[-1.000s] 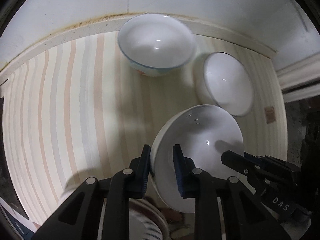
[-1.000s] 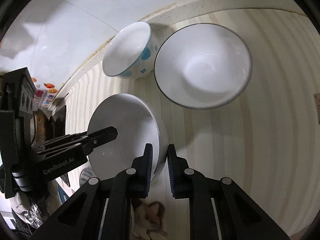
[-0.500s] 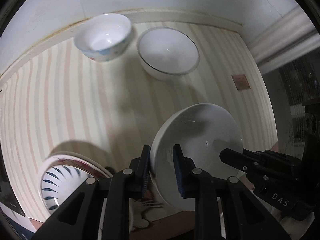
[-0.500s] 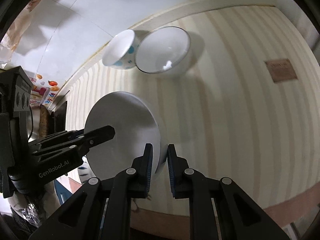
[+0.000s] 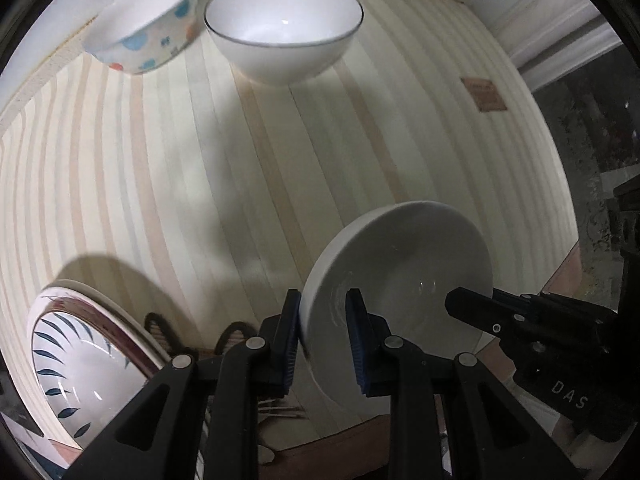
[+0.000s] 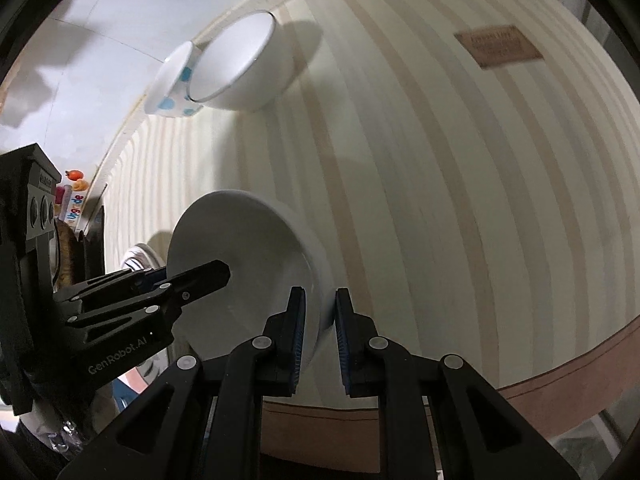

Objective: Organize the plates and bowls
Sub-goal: 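Carry the plain white bowl toward the red-flower bowl with right gripper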

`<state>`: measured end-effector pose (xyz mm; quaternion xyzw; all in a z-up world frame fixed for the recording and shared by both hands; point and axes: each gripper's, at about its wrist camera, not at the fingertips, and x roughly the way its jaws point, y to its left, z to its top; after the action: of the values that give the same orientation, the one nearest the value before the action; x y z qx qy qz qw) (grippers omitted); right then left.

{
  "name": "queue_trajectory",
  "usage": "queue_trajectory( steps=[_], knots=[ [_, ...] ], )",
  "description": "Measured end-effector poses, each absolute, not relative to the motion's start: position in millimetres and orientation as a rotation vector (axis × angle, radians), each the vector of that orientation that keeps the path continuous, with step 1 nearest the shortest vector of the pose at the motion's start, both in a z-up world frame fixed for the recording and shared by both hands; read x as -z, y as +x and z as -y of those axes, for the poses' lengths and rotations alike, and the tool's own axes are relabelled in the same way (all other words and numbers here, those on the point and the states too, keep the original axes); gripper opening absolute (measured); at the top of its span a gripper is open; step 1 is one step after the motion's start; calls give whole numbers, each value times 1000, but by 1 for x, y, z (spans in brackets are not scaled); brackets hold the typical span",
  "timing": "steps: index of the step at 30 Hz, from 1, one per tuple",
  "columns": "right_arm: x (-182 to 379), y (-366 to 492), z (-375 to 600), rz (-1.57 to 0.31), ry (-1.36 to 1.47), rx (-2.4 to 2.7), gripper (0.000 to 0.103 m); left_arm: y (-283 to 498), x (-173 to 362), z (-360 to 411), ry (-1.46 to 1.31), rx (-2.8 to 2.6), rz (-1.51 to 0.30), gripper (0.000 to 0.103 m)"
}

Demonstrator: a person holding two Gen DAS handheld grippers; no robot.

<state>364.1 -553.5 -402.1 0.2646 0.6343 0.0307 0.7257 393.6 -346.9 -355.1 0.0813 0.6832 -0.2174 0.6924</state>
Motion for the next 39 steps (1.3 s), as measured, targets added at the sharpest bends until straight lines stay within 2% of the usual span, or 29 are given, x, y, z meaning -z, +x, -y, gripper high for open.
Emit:
queue_trajectory(
  steps=[9,15,17,19,20,21,30,37,39],
  knots=[
    [412,362,552,-1402,599,-70,18,391,363,349,209,463,-1554,20],
    [376,372,573,-1344,655,-90,20,420,302,326,116,418,-1440,24],
    [355,384,586,-1296,661,-96,26,442,285,321,65,396,-1397,34],
    [338,405,595,-1245,662,-115,39,467,279,316,27,373,-1367,35],
    [335,413,598,-1233,659,-119,49,482,278,316,13,352,-1357,35],
    [331,426,601,-1220,656,-119,51,494,280,313,2,340,-1357,35],
    [373,546,602,-1259,660,-128,51,560,331,324,-36,320,-1467,35],
    [405,577,592,-1329,629,-118,51,564,361,338,16,334,-1517,35],
    [413,581,590,-1350,619,-116,44,564,364,341,24,342,-1509,29]
  ],
)
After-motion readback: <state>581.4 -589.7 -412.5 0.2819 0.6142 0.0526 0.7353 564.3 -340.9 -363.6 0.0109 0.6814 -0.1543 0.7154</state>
